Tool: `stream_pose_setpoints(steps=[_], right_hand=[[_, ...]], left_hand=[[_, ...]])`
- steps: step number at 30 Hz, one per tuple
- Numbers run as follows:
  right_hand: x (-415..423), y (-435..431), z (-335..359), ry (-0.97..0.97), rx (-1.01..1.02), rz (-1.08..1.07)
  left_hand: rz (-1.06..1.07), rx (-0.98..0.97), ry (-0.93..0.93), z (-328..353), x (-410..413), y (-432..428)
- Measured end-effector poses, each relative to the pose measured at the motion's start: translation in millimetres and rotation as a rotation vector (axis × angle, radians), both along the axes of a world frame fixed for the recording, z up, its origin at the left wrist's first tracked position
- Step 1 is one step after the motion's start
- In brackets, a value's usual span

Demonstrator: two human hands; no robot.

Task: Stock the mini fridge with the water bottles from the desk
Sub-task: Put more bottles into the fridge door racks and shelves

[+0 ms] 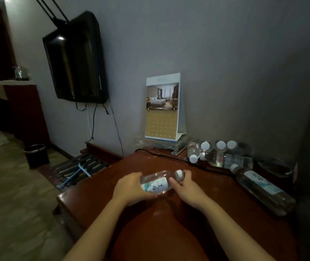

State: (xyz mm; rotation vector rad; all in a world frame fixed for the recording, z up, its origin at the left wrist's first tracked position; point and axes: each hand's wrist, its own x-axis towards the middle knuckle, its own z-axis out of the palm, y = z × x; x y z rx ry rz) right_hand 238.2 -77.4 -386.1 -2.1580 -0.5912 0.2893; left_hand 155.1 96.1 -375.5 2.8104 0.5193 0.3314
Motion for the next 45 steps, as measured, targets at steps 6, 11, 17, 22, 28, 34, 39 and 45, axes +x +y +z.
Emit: stream_pose_setpoints(steps=[6, 11, 17, 22, 28, 34, 39, 45], right_hand=[[-87, -50, 33, 0.273, 0.536, -0.075], [-159, -117, 78, 0.133, 0.567, -0.094], [-234, -222, 120, -0.348, 0.429, -0.156], [-289, -313, 140, -0.421, 0.540, -0.282], [-356, -411, 161, -0.422, 0.589, -0.385], [-429, -502, 134, -0.321, 0.402, -0.456], [-470, -541, 109, -0.387, 0.372, -0.563], [-499, -578, 94, -0.490, 0.402, -0.755]], left_hand=[[-0.138, -0.490, -0.085, -6, -87, -63], [-0.364, -0.562, -0.109, 11, -122, -139], [-0.767, -0.779, -0.154, 44, -156, -256], [-0.988, -0.918, -0.075, 67, -184, -353], [-1.194, -1.032, -0.138, 94, -226, -457], [-1.427, -1.177, -0.190, 116, -262, -536], [-1.541, -1.086, -0.176, 120, -292, -591], [-1.582, -1.033, -0.180, 123, -313, -630]])
